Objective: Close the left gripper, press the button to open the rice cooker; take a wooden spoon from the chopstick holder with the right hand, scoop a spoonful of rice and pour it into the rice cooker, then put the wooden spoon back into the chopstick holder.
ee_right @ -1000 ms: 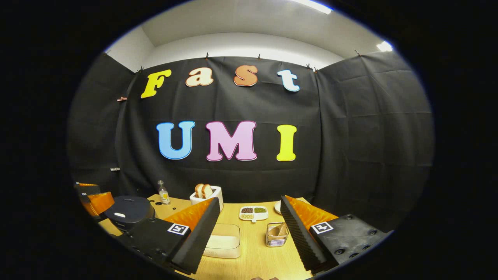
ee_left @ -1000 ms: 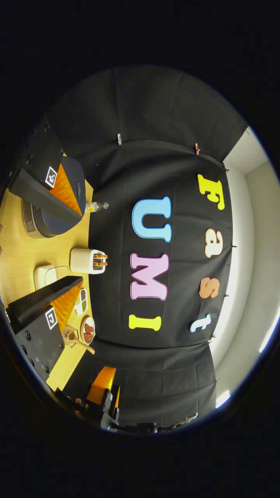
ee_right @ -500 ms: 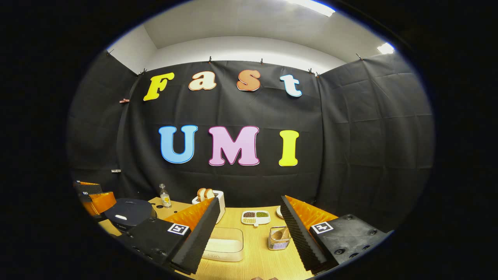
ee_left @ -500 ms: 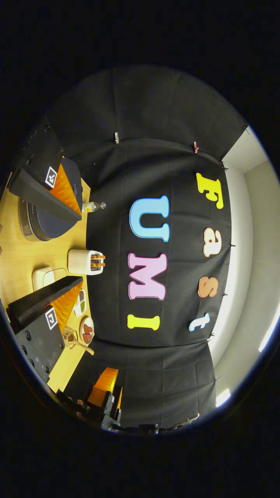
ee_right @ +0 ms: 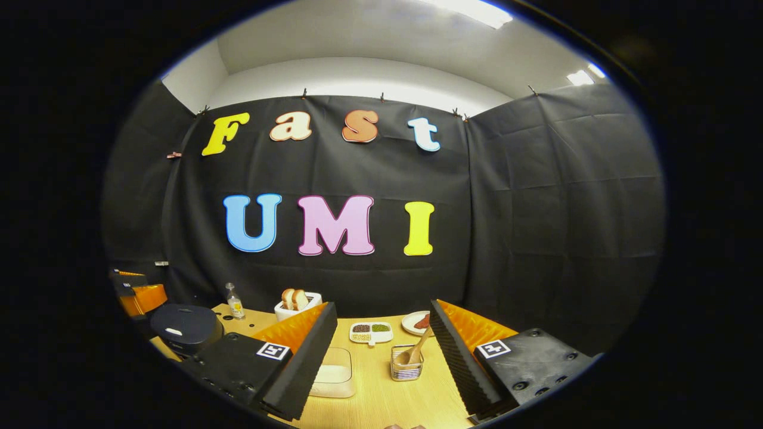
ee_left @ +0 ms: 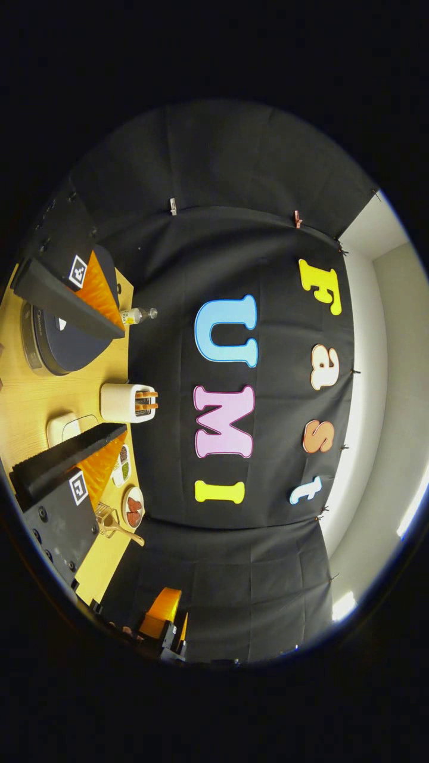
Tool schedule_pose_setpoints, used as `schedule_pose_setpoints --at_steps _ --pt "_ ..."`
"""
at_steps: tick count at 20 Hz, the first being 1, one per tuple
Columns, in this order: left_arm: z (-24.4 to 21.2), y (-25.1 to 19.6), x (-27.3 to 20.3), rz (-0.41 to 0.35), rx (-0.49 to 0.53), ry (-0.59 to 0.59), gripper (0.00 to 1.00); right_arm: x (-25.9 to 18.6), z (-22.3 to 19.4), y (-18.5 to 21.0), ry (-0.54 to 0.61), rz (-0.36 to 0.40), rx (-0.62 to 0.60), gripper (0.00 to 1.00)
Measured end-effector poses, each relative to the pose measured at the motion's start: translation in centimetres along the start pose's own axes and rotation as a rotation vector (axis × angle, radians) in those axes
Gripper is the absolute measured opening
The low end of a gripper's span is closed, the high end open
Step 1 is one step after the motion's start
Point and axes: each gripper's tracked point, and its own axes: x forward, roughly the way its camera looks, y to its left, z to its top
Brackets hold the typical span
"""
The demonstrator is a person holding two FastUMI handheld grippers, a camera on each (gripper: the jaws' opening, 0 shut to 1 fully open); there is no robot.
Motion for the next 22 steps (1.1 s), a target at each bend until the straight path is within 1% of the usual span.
schedule_pose_setpoints --at_steps 3,5,7,9,12,13,14,15,16,17,19,20,22 --pt "0.4 0.5 0.2 -0.002 0.0 0.0 0.95 -0.3 -0.1 -0.4 0.0 -0.014 0.002 0.98" --pt "0.7 1.3 0.4 0.008 -0.026 0.014 0.95 -0.6 -0.6 -0.5 0.006 -0.02 0.001 0.98" --pt "0.9 2.0 0.6 0.01 -0.062 0.031 0.91 -1.0 -0.8 -0.7 0.004 -0.025 -0.002 0.98" --pt "1.1 4.2 1.2 0.046 -0.055 0.045 0.7 -1.3 -0.8 -0.8 0.001 -0.028 -0.007 0.98" --pt "-0.1 6.4 1.8 0.057 -0.069 0.094 0.39 -1.7 -1.6 -1.0 0.022 -0.027 -0.015 0.98" --pt "-0.6 7.3 2.0 0.066 -0.077 0.112 0.4 -1.8 -1.8 -1.1 0.028 -0.03 -0.015 0.98" --pt "-1.0 8.5 2.2 0.09 -0.082 0.136 0.26 -1.9 -1.9 -1.3 0.031 -0.035 -0.015 0.98" --pt "-1.7 9.4 2.1 0.097 -0.087 0.155 0.22 -2.0 -1.8 -1.4 0.032 -0.04 -0.015 0.98" --pt "-2.1 10.0 2.1 0.102 -0.095 0.17 0.14 -2.2 -1.9 -1.6 0.033 -0.044 -0.015 0.98" --pt "-3.0 10.5 2.3 0.099 -0.11 0.193 0.08 -2.3 -2.0 -1.7 0.034 -0.048 -0.017 0.98" --pt "-5.0 11.3 2.3 0.095 -0.139 0.265 0.06 -2.3 -2.3 -1.9 0.043 -0.054 -0.022 0.98" --pt "-6.0 11.2 2.6 0.074 -0.152 0.302 0.06 -2.4 -2.4 -1.9 0.047 -0.056 -0.022 0.98" --pt "-7.3 10.7 3.4 0.02 -0.189 0.34 0.05 -2.6 -2.8 -2.0 0.06 -0.062 -0.021 0.98"
